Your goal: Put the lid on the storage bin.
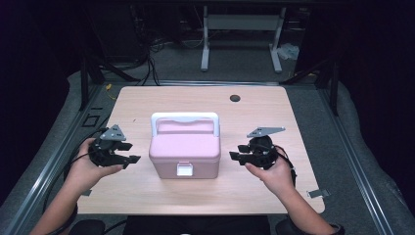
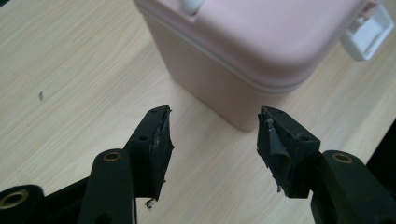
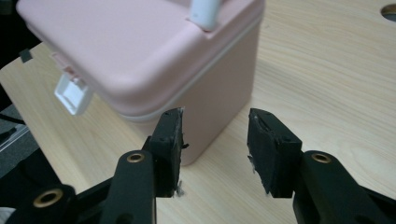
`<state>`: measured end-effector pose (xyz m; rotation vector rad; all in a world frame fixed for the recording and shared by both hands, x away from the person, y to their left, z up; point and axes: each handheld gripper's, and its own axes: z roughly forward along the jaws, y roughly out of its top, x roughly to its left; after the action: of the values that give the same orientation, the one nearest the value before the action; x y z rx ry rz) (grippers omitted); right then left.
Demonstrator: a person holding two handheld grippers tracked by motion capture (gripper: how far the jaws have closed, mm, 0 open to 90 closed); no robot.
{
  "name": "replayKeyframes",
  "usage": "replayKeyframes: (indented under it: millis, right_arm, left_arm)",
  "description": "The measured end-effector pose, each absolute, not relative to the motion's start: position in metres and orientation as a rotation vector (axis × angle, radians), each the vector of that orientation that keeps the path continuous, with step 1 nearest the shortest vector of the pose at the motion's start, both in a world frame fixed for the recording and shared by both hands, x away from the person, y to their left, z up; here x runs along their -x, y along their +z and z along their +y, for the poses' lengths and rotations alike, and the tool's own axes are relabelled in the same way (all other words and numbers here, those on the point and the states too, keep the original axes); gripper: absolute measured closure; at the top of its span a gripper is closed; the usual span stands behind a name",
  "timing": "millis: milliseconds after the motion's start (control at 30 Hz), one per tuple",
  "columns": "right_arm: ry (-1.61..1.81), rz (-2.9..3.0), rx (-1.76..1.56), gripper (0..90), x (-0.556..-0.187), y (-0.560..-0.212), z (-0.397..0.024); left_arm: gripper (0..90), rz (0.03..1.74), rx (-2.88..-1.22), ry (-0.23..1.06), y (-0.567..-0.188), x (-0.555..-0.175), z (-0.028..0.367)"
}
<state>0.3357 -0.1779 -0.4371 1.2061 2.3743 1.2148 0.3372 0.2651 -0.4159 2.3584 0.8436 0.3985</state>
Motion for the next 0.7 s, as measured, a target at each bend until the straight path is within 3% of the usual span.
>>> replayKeyframes:
  millis: [700]
  right_arm:
    - [1.118, 2.285, -1.38, 55.3, -0.355, -0.461, -0.214]
  left_arm:
    - [44.6, 1.024, -2.261, 0.389, -0.449, -0.348, 0.302]
